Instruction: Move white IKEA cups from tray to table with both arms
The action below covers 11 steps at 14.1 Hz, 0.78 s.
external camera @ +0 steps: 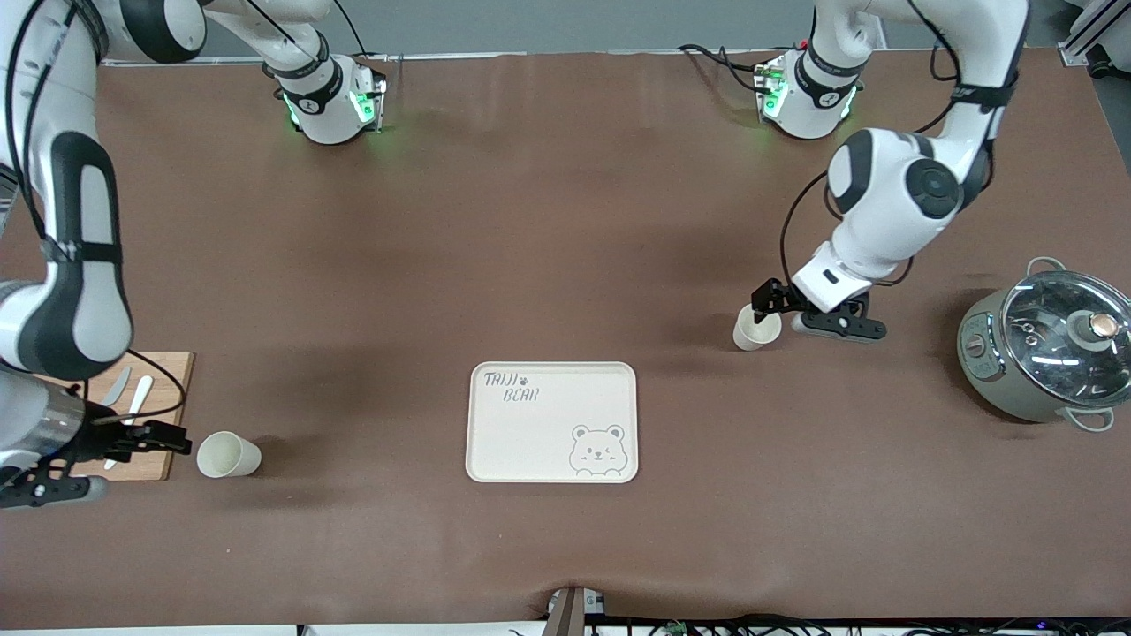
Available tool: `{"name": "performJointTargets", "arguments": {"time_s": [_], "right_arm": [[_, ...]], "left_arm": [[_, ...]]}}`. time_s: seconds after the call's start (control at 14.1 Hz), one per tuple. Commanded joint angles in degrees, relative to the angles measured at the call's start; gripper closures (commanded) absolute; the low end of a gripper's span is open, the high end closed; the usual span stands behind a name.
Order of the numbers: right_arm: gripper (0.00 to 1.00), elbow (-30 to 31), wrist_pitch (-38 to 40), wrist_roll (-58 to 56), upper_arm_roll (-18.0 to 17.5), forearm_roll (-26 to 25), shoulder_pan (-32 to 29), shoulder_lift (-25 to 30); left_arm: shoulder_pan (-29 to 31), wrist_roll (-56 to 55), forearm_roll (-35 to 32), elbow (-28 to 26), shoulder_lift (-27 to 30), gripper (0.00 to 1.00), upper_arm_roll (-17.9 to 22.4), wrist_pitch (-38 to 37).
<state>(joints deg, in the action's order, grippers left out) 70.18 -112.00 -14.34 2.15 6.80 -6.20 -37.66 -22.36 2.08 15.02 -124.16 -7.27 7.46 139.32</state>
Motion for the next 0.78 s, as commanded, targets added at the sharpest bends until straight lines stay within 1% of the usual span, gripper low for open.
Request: {"name": "performJointTargets", "arguments": {"time_s": [0.0, 0.14, 0.28, 0.43, 0.57, 0.64, 0.71], "right_arm": [[0.0, 1.9, 6.5, 5.9, -0.2, -0.7, 0.0, 6.7], [0.0, 1.9, 11.4, 10.1, -0.3, -2.0, 0.0, 10.6], [0.0, 2.0, 15.0, 10.1, -0.3, -2.2, 0.0, 14.1], [0.0, 4.1, 16.1, 10.4, -0.3, -2.7, 0.0, 18.3], [0.0, 8.3, 16.0, 11.2, -0.2, -2.7, -0.1, 23.1], [0.0, 10.3, 16.0, 12.4, -0.2, -2.8, -0.1, 25.3], [0.0, 12.2, 16.1, 13.5, -0.2, -2.8, -0.1, 27.4]], "left_arm": [[3.6, 0.3, 0.7, 11.1, -2.7, 0.0, -0.1, -9.0], [6.1, 0.4, -0.2, 17.8, -4.7, 0.0, 0.2, -14.7], [7.6, 0.3, -5.7, 22.8, -6.0, 0.0, 0.0, -19.9], [8.6, 0.6, -9.1, 24.7, -6.3, 0.0, 0.1, -22.4], [9.2, 0.6, -11.5, 24.8, -5.2, 0.0, 0.2, -22.9], [9.9, 1.0, -12.4, 26.5, -5.0, 0.0, 0.2, -25.2], [10.4, 1.4, -13.8, 29.4, -5.0, 0.0, 0.1, -29.1]]}}
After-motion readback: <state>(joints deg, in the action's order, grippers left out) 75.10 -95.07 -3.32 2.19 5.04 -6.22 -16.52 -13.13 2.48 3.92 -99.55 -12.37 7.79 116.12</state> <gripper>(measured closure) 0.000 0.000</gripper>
